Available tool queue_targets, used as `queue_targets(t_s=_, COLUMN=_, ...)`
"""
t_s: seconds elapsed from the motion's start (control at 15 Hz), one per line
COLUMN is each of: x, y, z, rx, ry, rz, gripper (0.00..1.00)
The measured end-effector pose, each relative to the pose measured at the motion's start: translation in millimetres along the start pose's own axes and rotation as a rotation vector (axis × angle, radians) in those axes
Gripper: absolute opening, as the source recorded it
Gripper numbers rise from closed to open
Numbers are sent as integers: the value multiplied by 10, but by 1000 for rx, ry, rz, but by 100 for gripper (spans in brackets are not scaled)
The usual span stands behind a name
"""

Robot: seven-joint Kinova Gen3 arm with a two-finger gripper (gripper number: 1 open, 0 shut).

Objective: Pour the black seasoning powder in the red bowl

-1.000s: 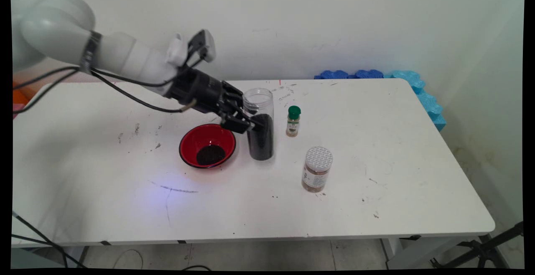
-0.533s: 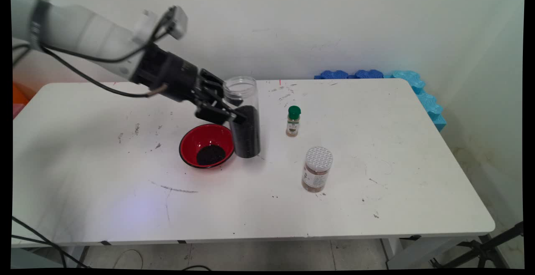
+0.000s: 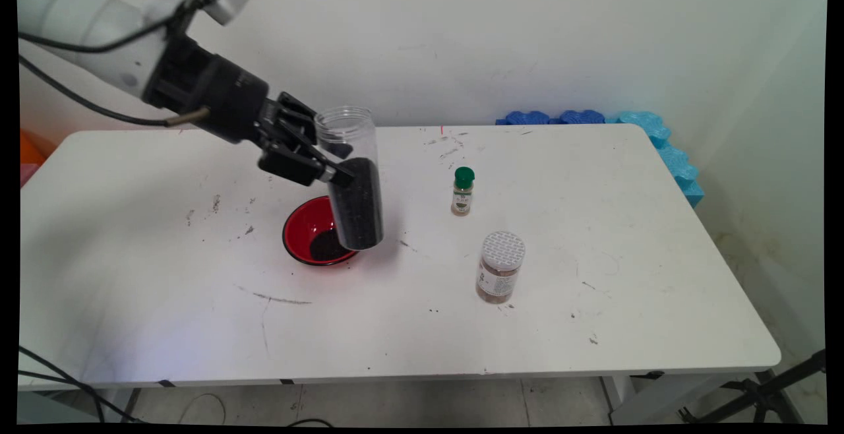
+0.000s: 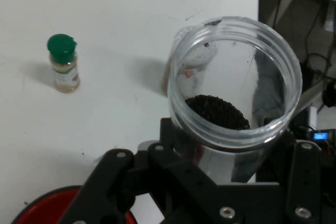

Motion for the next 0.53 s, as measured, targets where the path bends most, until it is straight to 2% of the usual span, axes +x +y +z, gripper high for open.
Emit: queue_targets(t_s=0.53, x=0, y=112, z=-265, rx=-60, ry=-25, rz=15, gripper=0)
